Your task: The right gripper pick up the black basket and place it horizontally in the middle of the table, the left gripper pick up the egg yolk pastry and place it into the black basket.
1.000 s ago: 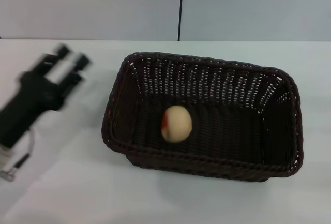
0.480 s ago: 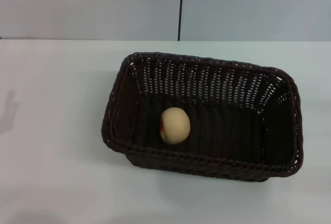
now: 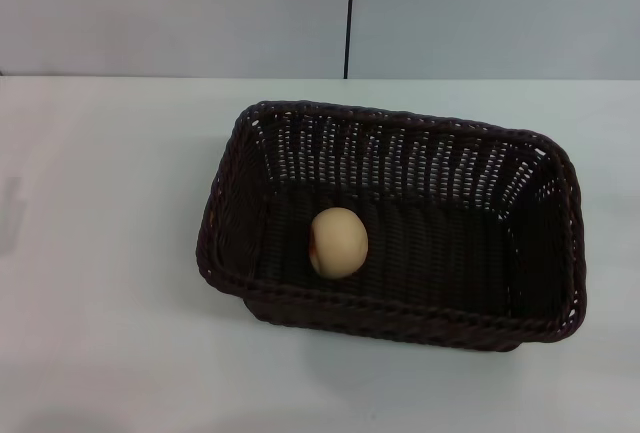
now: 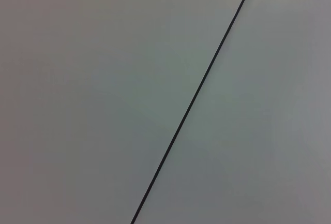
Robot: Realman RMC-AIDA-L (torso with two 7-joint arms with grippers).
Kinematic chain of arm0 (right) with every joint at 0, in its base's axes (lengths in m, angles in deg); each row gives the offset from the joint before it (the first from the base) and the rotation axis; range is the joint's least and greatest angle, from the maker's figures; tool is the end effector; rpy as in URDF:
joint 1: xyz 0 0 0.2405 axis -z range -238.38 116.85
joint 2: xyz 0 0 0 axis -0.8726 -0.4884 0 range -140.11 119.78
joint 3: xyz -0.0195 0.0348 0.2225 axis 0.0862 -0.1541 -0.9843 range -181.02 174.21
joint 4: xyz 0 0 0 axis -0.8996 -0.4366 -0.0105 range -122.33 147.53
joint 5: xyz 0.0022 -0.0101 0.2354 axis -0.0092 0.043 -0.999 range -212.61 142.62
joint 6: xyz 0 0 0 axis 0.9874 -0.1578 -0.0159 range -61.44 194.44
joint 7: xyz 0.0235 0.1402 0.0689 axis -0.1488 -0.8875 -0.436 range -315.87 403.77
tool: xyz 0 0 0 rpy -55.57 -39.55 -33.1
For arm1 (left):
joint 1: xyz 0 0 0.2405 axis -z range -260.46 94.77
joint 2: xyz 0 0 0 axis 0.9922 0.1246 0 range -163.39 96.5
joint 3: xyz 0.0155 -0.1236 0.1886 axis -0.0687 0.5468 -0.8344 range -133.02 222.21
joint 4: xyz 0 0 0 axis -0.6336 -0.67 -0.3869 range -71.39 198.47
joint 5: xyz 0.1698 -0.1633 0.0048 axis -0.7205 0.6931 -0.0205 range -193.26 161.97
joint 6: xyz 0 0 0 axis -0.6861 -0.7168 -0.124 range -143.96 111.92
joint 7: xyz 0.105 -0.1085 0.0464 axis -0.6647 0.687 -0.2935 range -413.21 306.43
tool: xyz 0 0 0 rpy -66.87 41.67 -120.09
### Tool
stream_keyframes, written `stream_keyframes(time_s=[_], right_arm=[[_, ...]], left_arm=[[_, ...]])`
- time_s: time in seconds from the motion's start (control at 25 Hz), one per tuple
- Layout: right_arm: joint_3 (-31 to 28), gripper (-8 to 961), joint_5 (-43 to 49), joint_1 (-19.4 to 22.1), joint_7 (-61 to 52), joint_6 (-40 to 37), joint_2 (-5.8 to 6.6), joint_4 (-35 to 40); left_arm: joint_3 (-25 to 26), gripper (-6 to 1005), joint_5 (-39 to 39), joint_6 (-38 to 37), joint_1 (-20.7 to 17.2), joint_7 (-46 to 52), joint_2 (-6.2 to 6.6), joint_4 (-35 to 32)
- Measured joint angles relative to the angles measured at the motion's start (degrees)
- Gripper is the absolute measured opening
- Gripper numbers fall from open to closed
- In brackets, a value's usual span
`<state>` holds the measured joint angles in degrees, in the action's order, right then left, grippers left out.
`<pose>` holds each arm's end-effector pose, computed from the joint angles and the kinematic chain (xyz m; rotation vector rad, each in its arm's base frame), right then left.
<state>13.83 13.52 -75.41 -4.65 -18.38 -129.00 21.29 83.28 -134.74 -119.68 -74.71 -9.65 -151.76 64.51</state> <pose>0.3949 0.2627 0.1072 -1.0432 0.7331 1.1548 -0.3578 0.2061 0.0600 -1.2658 -0.6498 -1.2784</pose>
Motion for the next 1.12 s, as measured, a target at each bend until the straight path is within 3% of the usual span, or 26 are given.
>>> stream_keyframes(time_s=[0.48, 0.72, 1.04, 1.12], right_arm=[[-0.01, 406, 0.0, 0.1, -0.44, -0.37, 0.04, 0.0], [-0.06, 406, 0.0, -0.13, -0.47, -0.41, 0.02, 0.01], [-0.1, 406, 0.0, -0.6, -0.5, -0.41, 0.0, 0.08], [-0.1, 406, 0.0, -0.87, -0.51, -0.41, 0.0, 0.2]], left_arm=[[0.18, 517, 0.01, -1.02, 0.08, -0.14, 0.05, 0.0], [0.28, 364, 0.01, -1.02, 0.26, -0.15, -0.01, 0.0], [0.92, -3, 0.01, -1.14, 0.54, -0.13, -0.03, 0.55], [0.95, -3, 0.01, -1.5, 0.85, 0.17, 0.01, 0.61]])
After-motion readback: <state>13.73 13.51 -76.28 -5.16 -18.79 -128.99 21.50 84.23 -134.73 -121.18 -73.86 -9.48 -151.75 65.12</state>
